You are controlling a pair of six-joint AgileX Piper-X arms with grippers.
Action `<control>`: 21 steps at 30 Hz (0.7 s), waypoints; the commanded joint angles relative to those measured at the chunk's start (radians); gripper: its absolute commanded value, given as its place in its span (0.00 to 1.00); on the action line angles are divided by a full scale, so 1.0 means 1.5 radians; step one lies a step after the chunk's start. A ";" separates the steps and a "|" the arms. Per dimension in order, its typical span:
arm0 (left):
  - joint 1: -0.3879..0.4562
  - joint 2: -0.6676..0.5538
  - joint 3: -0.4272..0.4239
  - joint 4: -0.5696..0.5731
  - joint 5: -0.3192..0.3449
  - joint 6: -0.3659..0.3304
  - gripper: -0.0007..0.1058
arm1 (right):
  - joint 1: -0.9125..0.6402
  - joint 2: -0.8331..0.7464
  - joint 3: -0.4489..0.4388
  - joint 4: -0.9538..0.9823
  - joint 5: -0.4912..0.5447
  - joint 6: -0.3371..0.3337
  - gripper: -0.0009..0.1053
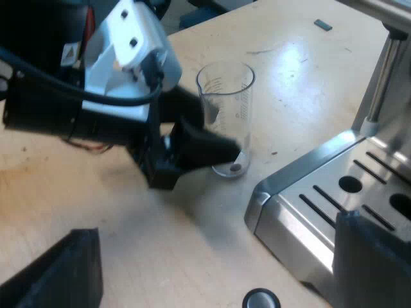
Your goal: Pour the beans into the coffee machine
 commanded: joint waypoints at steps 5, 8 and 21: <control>0.001 -0.089 -0.003 0.188 -0.007 -0.007 0.59 | 0.001 0.000 -0.001 -0.006 0.000 0.017 0.75; 0.001 -0.128 -0.003 0.250 -0.007 -0.007 0.59 | 0.001 -0.001 -0.001 -0.006 -0.001 0.021 0.75; 0.001 -0.381 -0.029 0.512 -0.001 -0.027 0.59 | 0.001 -0.073 -0.001 0.115 -0.001 0.072 0.75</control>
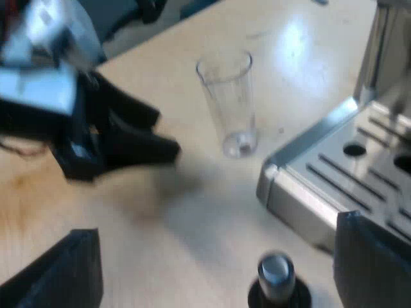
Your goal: Pour the beans into the coffee machine
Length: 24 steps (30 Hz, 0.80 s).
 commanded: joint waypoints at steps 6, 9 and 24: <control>0.001 -0.123 -0.071 0.188 -0.001 -0.007 0.59 | 0.001 -0.091 -0.001 0.108 -0.001 0.000 0.75; 0.001 -0.157 -0.103 0.247 -0.001 -0.007 0.59 | 0.001 -0.128 -0.001 0.130 -0.001 0.000 0.75; 0.001 -0.206 -0.240 0.304 0.019 -0.063 0.59 | -0.024 -0.206 -0.120 0.320 0.095 0.000 0.75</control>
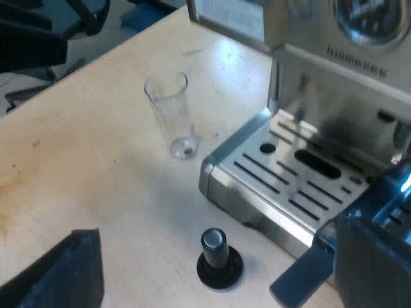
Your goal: Pour the beans into the coffee machine
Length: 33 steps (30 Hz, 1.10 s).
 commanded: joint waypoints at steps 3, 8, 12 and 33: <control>0.001 -0.008 -0.058 0.030 0.004 -0.009 0.59 | -0.067 -0.007 -0.053 0.054 -0.012 -0.005 0.75; 0.001 -0.008 -0.098 0.056 0.004 -0.009 0.59 | -0.175 -0.014 -0.067 0.059 -0.060 -0.005 0.75; 0.001 -0.008 -0.131 0.108 0.004 -0.009 0.59 | -0.273 -0.025 -0.067 0.062 -0.077 -0.005 0.75; 0.001 -0.124 -0.166 0.161 0.004 -0.008 0.59 | -0.639 -0.108 -0.067 0.166 -0.120 -0.044 0.75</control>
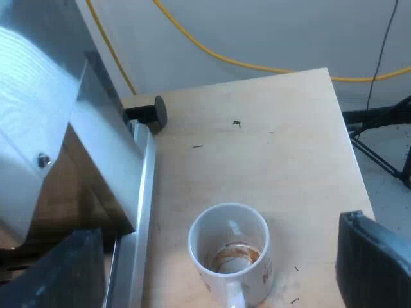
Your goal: Pour the beans into the coffee machine
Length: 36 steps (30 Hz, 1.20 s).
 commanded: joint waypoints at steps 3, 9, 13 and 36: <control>0.001 -0.036 -0.004 -0.003 0.003 -0.003 0.59 | -0.003 -0.042 -0.007 0.031 -0.011 -0.079 0.75; 0.001 -0.099 -0.004 -0.003 0.003 -0.003 0.59 | -0.003 -0.118 -0.003 0.047 0.002 -0.116 0.75; 0.001 -0.138 -0.004 -0.003 0.003 -0.003 0.59 | -0.003 -0.159 0.006 0.047 -0.001 -0.110 0.75; 0.001 -0.333 -0.015 0.072 -0.086 -0.003 0.59 | -0.003 -0.454 0.125 0.018 -0.001 -0.056 0.75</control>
